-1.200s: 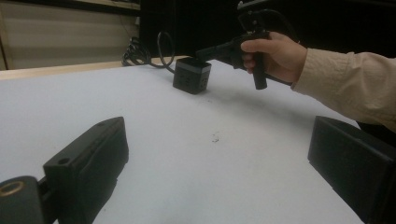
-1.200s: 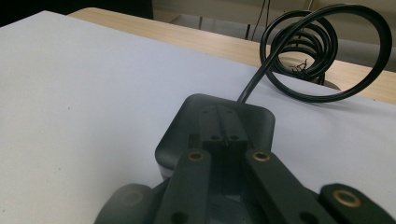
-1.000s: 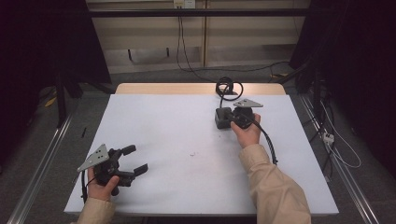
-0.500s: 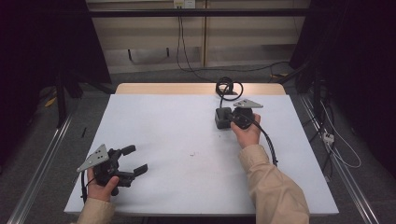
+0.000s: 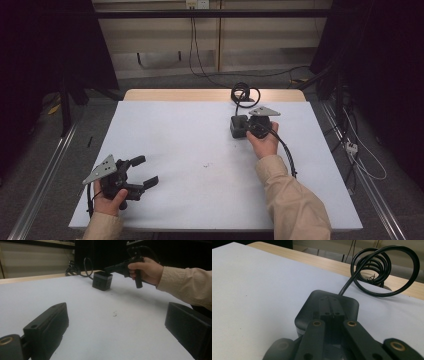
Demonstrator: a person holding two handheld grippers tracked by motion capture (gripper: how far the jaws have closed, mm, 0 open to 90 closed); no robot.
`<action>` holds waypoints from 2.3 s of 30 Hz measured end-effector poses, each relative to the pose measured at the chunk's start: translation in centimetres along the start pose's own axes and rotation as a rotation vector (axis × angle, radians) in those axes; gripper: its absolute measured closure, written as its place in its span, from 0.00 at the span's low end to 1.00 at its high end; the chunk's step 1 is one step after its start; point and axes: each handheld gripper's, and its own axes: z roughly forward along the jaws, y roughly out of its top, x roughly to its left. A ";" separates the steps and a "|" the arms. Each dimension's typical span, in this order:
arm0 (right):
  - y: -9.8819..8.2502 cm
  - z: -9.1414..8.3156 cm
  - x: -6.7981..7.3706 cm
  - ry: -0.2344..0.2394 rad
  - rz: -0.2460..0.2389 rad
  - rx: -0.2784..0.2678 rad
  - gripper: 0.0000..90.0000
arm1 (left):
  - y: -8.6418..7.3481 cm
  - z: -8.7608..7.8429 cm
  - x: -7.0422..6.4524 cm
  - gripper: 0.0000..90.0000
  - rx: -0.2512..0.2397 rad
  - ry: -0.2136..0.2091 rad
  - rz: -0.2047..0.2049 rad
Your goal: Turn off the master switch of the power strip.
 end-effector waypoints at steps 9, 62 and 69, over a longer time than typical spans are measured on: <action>-0.1 0.1 0.2 -0.009 -0.010 0.000 1.00 | 0.0 -0.1 0.0 0.05 -0.002 0.002 -0.001; 0.1 -0.3 -0.3 0.017 0.043 -0.021 1.00 | 0.0 -0.2 0.2 0.05 -0.001 0.010 -0.002; 0.3 -0.6 -0.2 0.008 0.068 -0.035 0.85 | 0.0 -0.1 0.2 0.05 -0.002 0.009 -0.002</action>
